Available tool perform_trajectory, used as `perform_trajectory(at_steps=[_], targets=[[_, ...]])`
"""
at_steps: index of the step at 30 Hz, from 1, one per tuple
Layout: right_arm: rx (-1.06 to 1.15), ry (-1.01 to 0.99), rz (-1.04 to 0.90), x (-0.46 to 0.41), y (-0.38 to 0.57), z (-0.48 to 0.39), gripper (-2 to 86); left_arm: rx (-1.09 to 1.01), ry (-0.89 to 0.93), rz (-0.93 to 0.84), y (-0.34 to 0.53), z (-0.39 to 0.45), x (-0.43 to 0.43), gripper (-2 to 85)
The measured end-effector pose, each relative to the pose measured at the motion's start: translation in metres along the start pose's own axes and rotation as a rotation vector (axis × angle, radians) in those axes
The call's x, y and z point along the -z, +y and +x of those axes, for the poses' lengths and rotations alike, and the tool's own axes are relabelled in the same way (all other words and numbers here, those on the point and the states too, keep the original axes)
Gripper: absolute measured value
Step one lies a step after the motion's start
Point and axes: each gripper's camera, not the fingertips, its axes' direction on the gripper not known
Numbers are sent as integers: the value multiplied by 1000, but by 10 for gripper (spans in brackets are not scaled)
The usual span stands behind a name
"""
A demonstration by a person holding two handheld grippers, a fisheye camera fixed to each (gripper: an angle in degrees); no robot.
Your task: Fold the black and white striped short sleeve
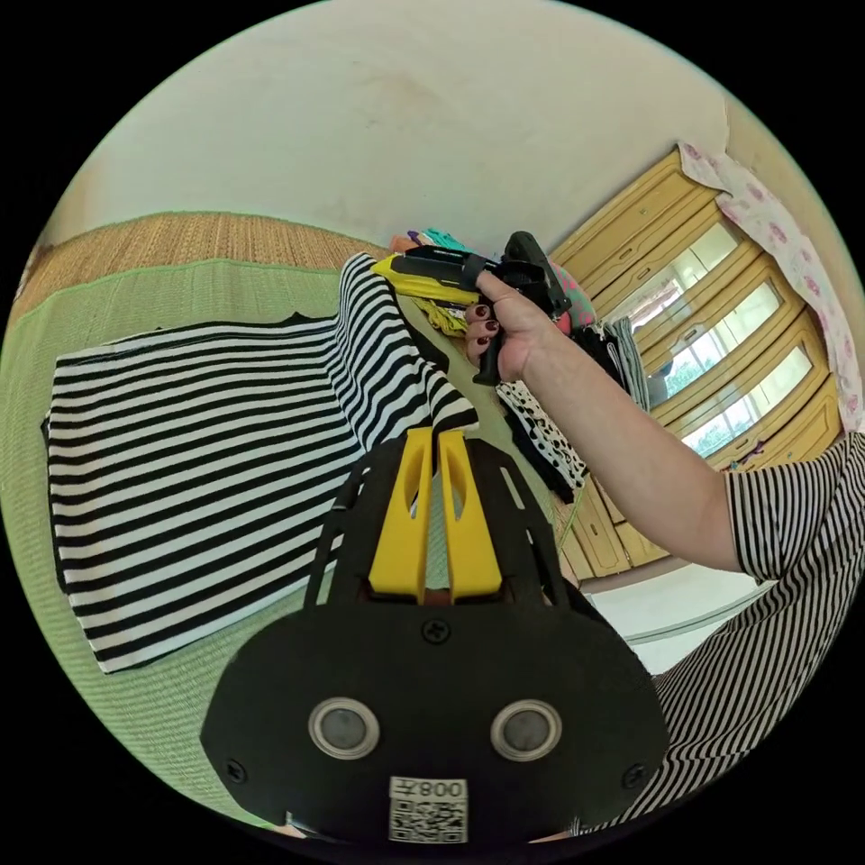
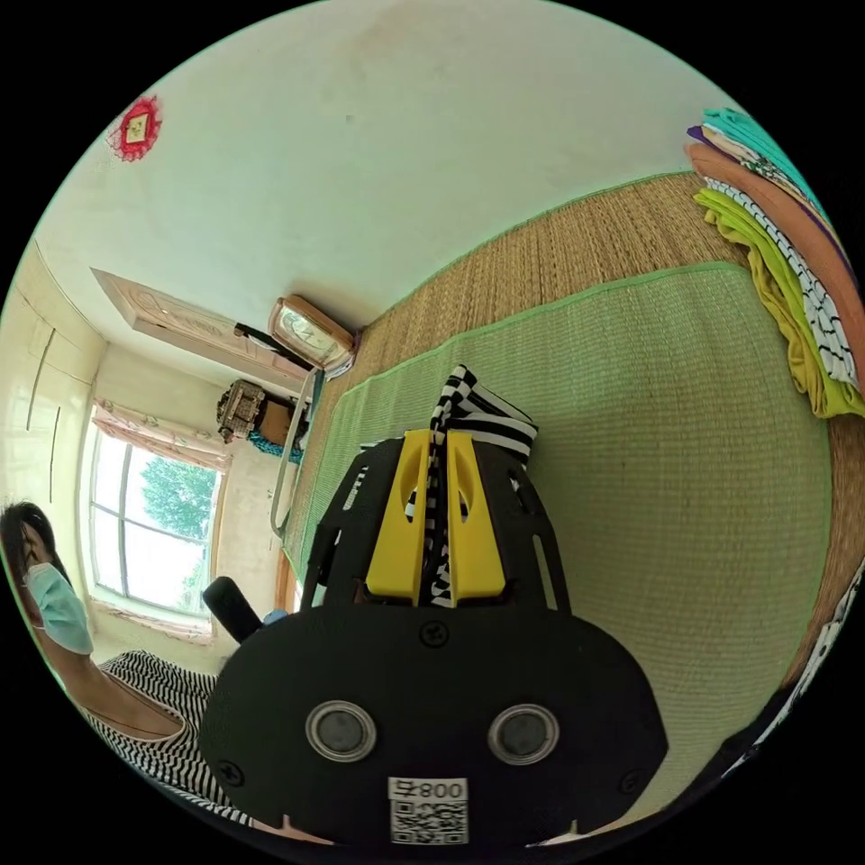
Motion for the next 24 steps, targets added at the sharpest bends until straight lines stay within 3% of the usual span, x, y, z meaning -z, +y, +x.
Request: perform_trajectory(at_steps=[13, 24], targets=[[76, -123, -47, -131, 7, -59, 27, 276, 18, 217, 49, -99, 185, 8], [121, -98, -179, -260, 18, -83, 27, 482, 58, 318, 98, -163, 280, 8]])
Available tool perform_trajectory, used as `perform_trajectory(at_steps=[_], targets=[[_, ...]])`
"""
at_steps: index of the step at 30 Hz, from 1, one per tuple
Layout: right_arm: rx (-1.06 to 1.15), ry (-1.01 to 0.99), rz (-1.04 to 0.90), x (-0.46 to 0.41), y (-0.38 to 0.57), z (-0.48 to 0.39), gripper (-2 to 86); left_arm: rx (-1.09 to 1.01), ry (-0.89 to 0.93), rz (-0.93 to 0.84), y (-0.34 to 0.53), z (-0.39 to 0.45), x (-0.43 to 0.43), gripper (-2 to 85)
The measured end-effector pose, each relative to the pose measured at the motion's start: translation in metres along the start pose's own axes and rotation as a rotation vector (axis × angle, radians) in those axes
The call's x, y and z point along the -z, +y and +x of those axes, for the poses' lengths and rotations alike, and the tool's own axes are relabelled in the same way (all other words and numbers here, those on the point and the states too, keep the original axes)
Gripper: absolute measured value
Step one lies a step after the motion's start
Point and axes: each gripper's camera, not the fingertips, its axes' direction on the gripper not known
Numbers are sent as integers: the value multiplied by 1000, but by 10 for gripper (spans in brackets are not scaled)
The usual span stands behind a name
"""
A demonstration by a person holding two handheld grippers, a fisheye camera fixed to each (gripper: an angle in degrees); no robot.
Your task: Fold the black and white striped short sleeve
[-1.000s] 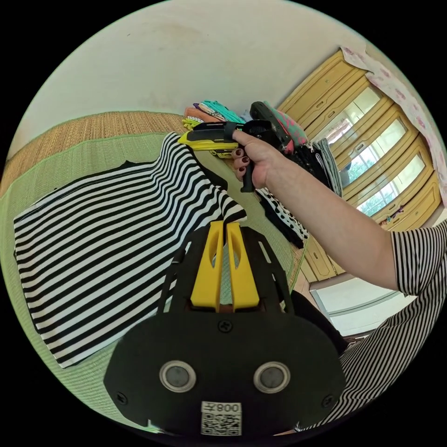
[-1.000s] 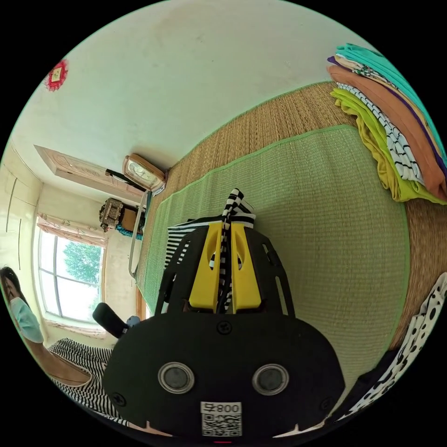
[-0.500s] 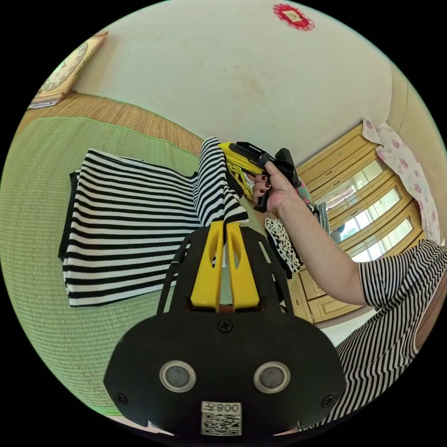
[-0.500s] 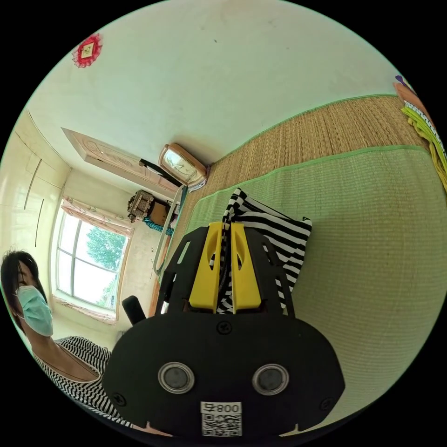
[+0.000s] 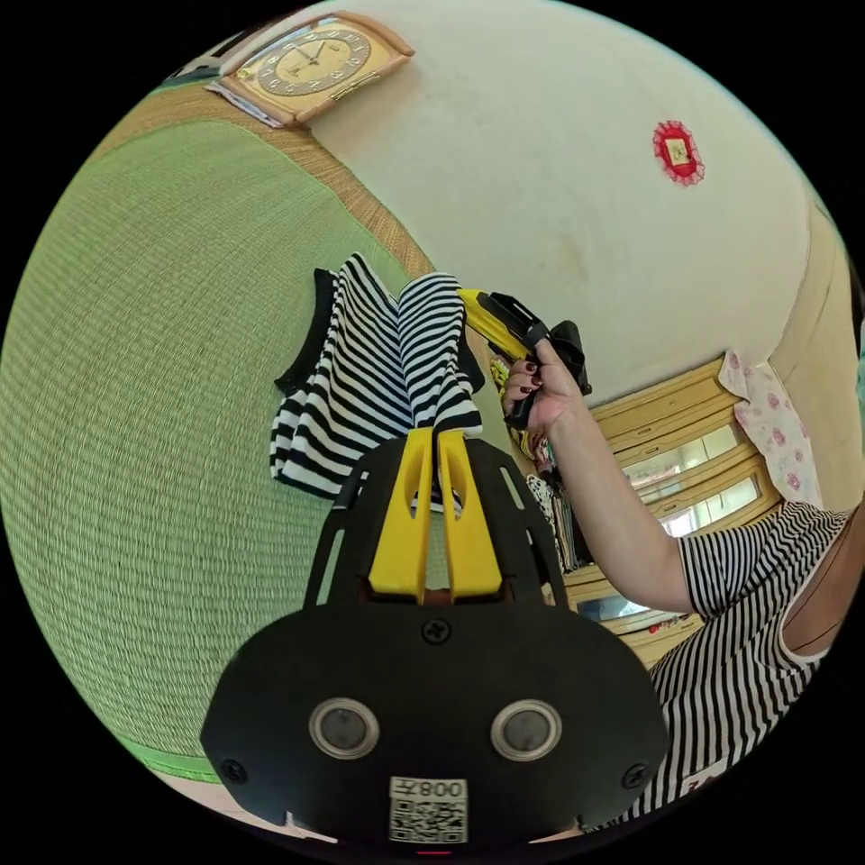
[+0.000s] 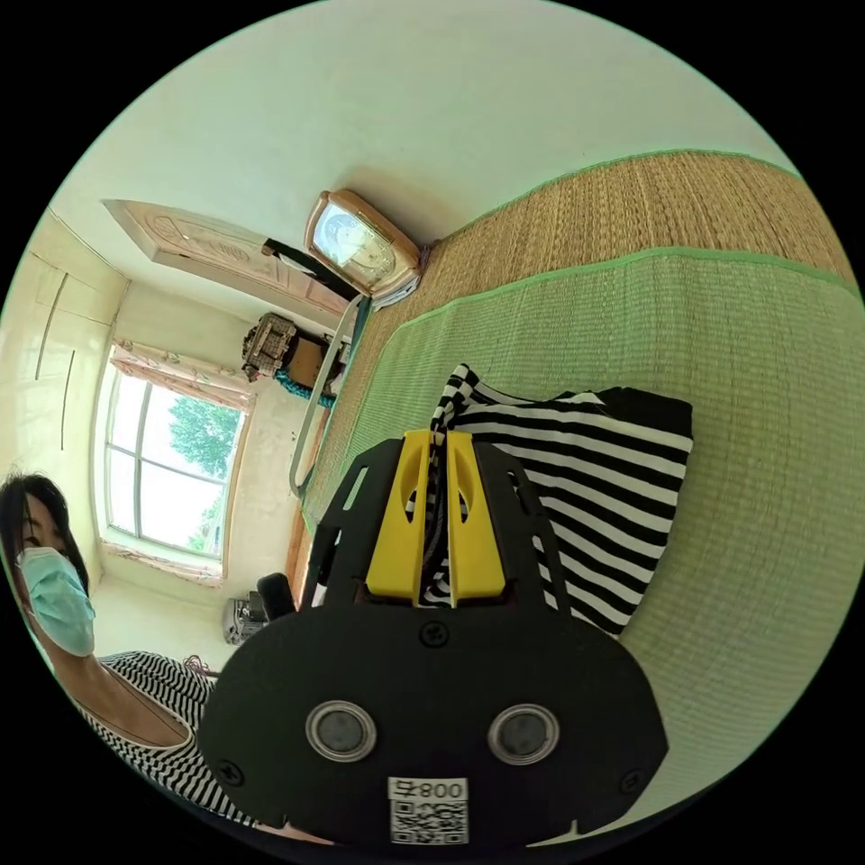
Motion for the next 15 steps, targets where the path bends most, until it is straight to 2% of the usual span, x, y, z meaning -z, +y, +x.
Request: perform_trajectory(at_steps=[15], targets=[[48, 73, -127, -140, -7, 2, 28, 190, 60, 40, -16, -55, 93, 9]])
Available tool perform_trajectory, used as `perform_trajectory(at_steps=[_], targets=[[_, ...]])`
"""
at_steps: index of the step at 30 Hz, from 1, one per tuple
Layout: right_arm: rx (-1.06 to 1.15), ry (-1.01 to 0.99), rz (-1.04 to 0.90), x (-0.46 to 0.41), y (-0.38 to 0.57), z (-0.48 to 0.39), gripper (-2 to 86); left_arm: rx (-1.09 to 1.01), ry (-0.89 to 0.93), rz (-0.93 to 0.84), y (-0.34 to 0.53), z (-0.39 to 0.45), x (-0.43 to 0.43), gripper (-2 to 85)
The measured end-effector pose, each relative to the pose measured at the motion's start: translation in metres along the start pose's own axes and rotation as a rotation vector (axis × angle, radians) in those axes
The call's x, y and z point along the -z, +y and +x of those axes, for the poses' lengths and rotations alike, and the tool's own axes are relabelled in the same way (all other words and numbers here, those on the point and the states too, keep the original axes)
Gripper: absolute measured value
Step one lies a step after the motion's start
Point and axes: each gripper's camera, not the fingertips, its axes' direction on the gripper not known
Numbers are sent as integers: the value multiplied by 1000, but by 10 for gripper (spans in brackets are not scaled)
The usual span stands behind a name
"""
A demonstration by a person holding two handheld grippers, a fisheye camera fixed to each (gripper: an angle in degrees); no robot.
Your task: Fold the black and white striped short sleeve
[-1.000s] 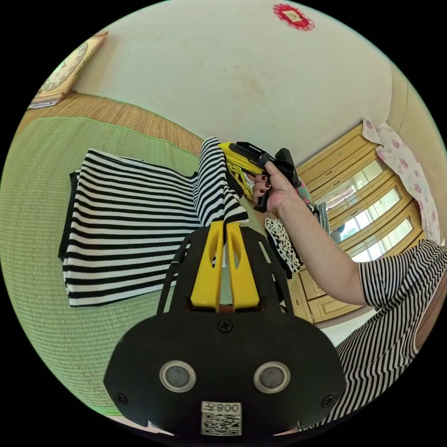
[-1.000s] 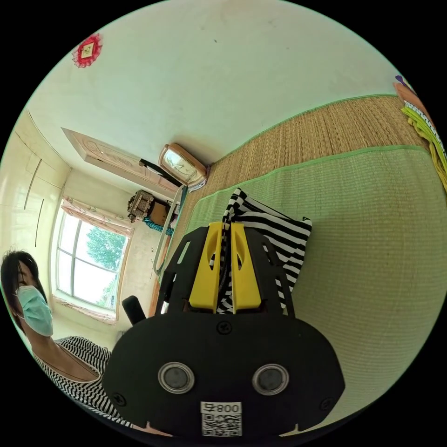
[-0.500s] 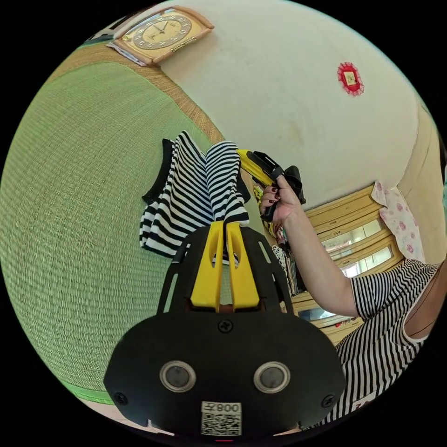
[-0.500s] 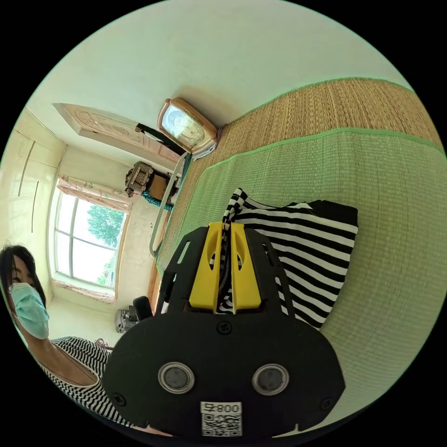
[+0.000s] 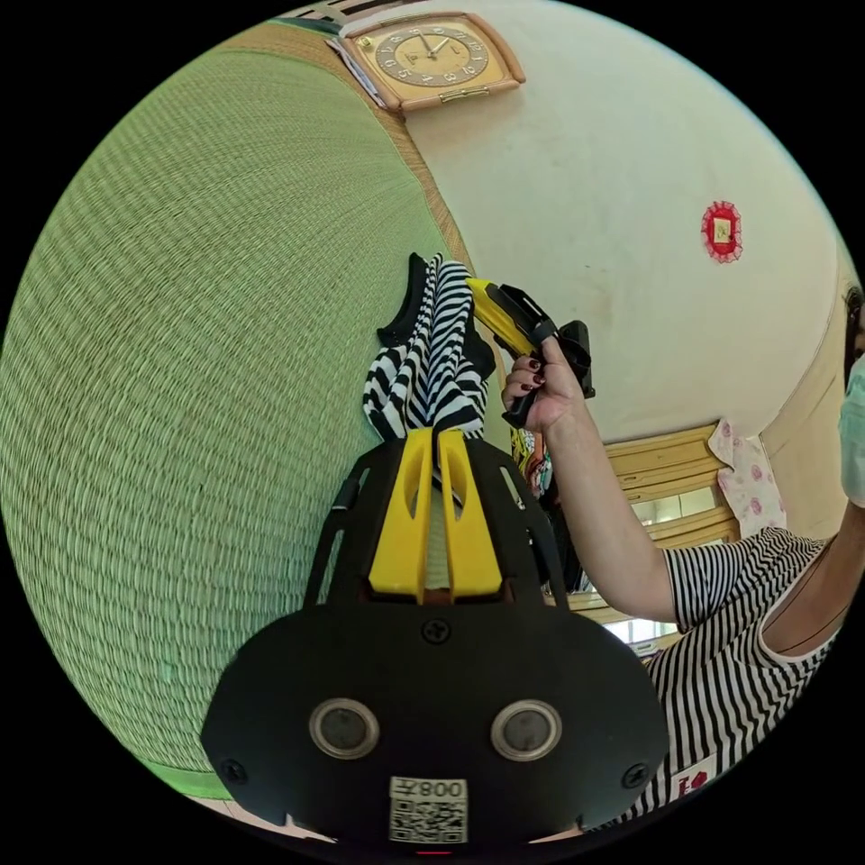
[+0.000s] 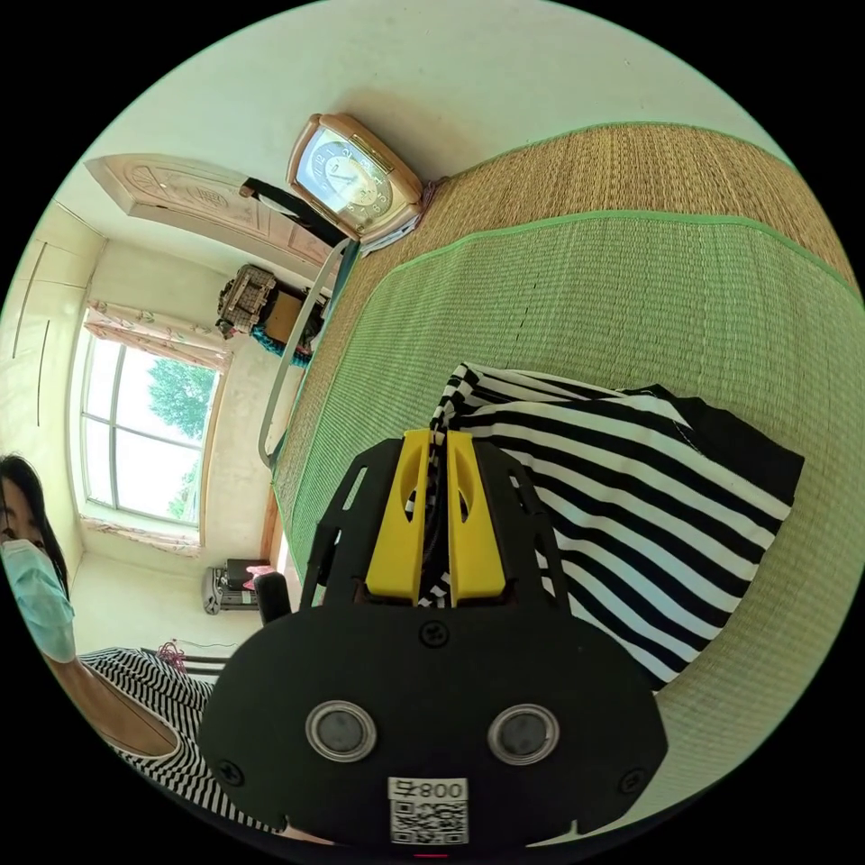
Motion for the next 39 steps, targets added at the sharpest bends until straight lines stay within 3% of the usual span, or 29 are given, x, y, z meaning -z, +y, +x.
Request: perform_trajectory(at_steps=[12, 27, 34, 39], targets=[[61, 36, 8, -60, -5, -5, 31, 79, 62, 99, -5, -6, 55, 9], [230, 128, -40, -108, -14, -29, 55, 57, -5, 197, 8, 10, 94, 8], [355, 298, -71, -109, 2, -50, 21, -129, -62, 107, 7, 38, 83, 1], [376, 306, -202, -143, 2, -42, 4, -132, -195, -6, 1, 41, 57, 1]])
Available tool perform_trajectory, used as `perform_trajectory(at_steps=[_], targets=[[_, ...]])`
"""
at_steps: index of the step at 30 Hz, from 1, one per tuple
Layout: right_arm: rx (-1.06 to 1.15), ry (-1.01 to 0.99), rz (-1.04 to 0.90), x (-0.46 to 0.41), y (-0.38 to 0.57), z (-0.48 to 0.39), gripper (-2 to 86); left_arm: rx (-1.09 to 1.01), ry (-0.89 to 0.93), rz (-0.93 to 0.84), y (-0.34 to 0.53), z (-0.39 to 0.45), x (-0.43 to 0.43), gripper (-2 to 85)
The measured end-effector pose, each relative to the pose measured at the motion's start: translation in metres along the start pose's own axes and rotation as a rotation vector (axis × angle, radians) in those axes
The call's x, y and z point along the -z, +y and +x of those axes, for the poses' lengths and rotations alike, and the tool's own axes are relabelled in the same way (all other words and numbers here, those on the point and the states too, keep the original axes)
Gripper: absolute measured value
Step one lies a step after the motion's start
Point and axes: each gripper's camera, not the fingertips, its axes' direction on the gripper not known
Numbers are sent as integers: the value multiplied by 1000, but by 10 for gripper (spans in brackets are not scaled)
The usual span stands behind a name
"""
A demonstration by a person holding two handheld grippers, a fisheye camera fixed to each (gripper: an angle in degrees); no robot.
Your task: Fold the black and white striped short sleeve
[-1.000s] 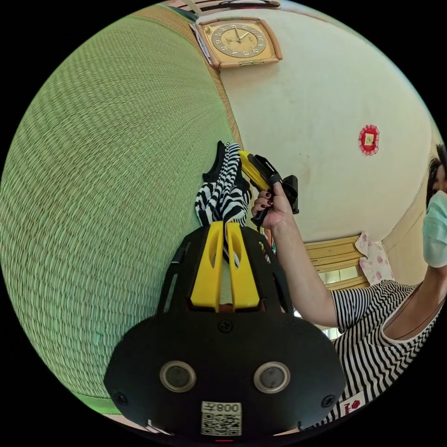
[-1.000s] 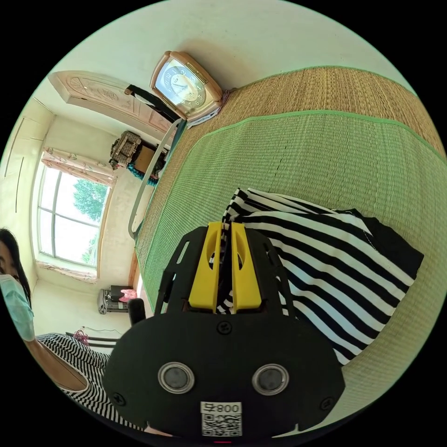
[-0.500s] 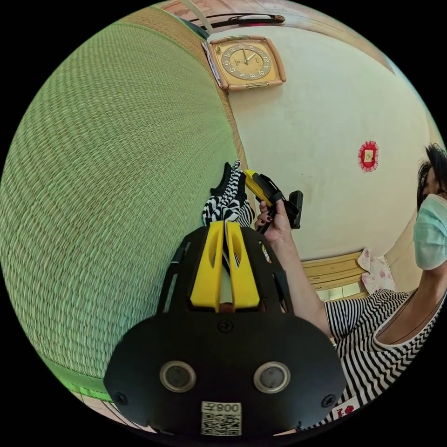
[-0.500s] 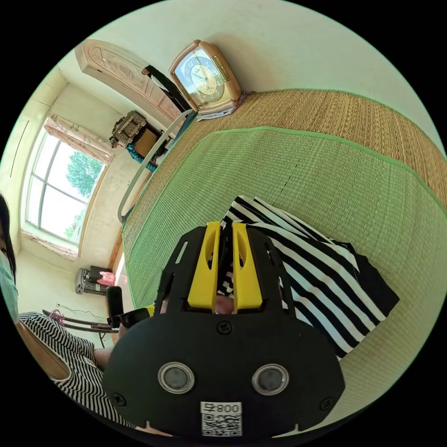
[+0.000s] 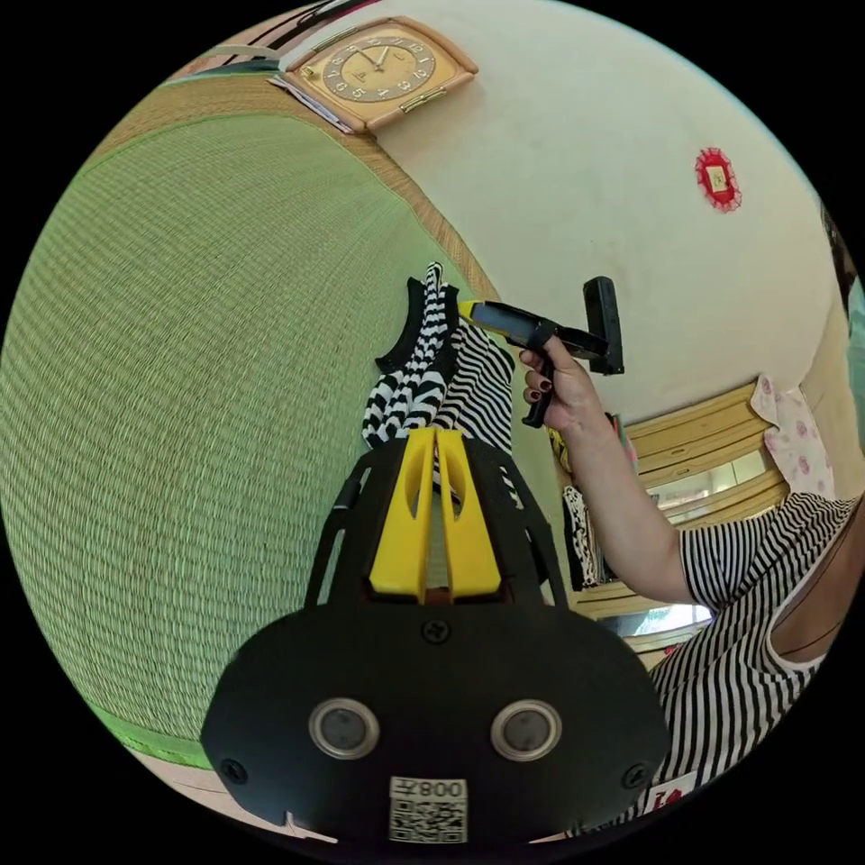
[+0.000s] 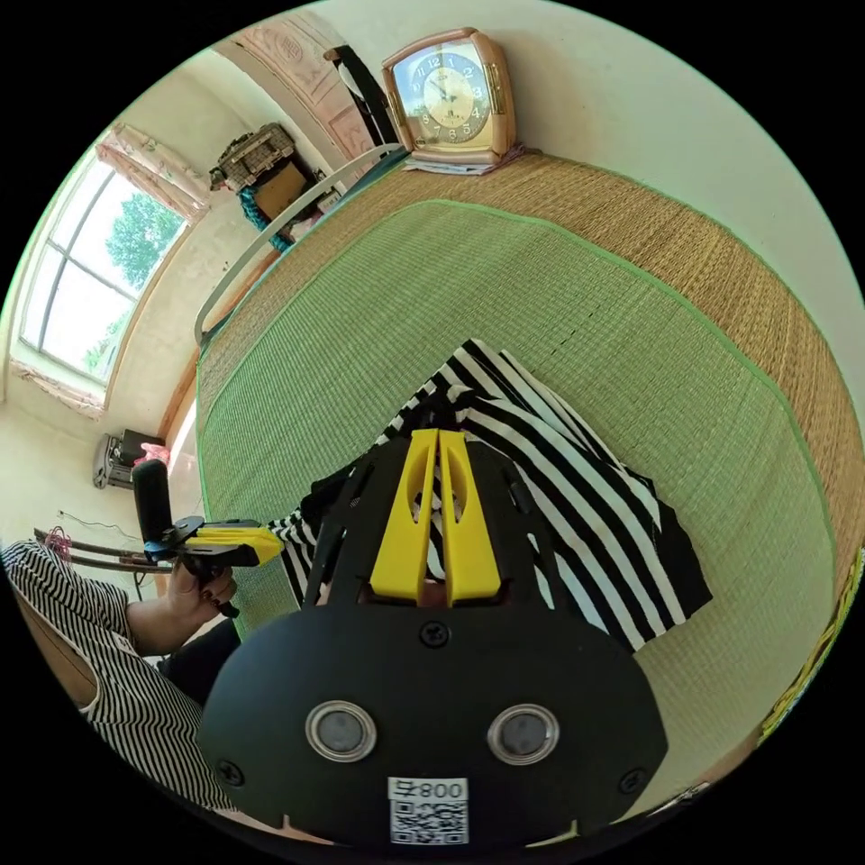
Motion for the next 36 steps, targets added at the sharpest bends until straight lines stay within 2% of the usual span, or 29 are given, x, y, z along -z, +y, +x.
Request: perform_trajectory(at_steps=[6, 12, 18, 23, 25, 28, 36], targets=[[11, 6, -21, -20, -19, -3, 1, 38, -35, 10, 8, -6, -9, 1], [-29, -59, -20, -26, -17, 12, 0, 48, 18, 26, 20, -8, -16, 4], [-20, -15, -13, -21, -9, 12, 1, 11, 19, 85, 34, 2, -4, 30], [-55, -83, 3, -17, -2, 29, 1, -32, -43, 59, 37, 8, -5, 79], [-59, -75, 17, -11, 3, 32, 2, -67, -100, -3, 34, 13, -15, 92], [-84, -101, 63, 3, 13, 42, 5, -92, -140, -86, 32, 16, -30, 92], [-177, -165, 176, 65, 79, 80, 30, -76, -177, -97, 36, 15, -32, 82]])
